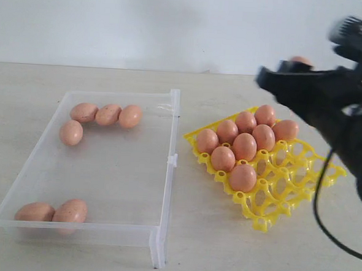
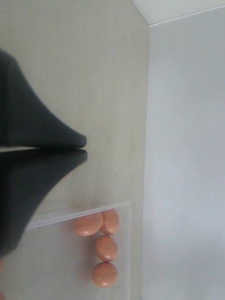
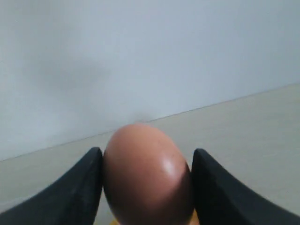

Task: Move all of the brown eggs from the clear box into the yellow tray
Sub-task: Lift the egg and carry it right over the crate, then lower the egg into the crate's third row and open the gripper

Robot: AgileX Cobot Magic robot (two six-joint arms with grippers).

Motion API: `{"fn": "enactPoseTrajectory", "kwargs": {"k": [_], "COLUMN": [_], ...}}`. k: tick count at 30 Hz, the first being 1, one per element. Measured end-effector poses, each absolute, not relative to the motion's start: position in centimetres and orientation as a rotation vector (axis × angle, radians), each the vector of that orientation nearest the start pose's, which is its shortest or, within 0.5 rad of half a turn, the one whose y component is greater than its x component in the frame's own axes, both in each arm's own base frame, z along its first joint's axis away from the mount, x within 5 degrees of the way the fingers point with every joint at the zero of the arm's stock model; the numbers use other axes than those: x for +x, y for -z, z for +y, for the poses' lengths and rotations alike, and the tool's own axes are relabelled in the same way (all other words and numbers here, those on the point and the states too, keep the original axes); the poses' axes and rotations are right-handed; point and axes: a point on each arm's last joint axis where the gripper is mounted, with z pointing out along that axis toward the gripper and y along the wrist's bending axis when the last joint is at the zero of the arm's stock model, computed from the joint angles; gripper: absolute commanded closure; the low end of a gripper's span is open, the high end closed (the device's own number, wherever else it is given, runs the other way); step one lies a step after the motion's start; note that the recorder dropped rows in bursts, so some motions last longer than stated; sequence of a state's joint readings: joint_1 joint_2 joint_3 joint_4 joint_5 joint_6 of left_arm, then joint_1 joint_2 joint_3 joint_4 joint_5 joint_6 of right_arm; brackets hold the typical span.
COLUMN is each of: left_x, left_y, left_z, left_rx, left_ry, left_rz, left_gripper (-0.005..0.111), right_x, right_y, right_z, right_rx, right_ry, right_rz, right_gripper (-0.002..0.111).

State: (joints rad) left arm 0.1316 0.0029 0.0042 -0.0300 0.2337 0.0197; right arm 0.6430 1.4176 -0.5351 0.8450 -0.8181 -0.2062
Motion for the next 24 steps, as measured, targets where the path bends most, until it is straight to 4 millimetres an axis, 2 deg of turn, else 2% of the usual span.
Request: {"fn": "enactPoseTrajectory", "kwargs": {"k": [2,5,7,9,13,15,17,19,24], "left_x": [5.5,5.5,5.5,5.5,5.5,5.5,5.5,5.5,5.5], "left_y": [-19.0,-19.0,-19.0,-19.0,-19.0,-19.0,-19.0,-19.0,-19.0], "left_z": [0.7,0.7,0.7,0.7,0.7,0.7,0.7,0.7,0.7], "left_rx": [-0.116,-0.116,-0.116,-0.116,-0.116,-0.116,-0.116,-0.116,-0.116], "left_ry": [-0.084,-0.084,-0.084,-0.084,-0.084,-0.084,-0.084,-0.084,-0.084], "left_rz": [1.721,1.721,1.721,1.721,1.721,1.721,1.721,1.721,1.721], "left_gripper": [0.111,0.111,0.111,0.111,0.111,0.111,0.111,0.111,0.111], "right_x": [23.9,24.6,25.5,26.4,28.1,28.2,28.0,28.1,28.8], "right_y": [-22.1,-21.2,-21.1,-21.2,-21.7,-20.9,-19.5,-18.1,-15.7], "right_z": [8.7,6.7,6.2,6.0,6.6,6.9,7.0,6.8,6.1], "right_rx": [0.299,0.206,0.09,-0.103,-0.514,-0.751,-0.919,-1.001,-1.016], "right_ry": [-0.209,-0.229,-0.304,-0.405,-0.766,-0.908,-0.961,-0.968,-0.857], "right_rz": [1.717,1.799,1.833,1.833,1.785,1.815,1.866,1.925,2.055], "right_gripper": [0.109,0.109,0.109,0.109,0.109,0.109,0.109,0.109,0.109]}}
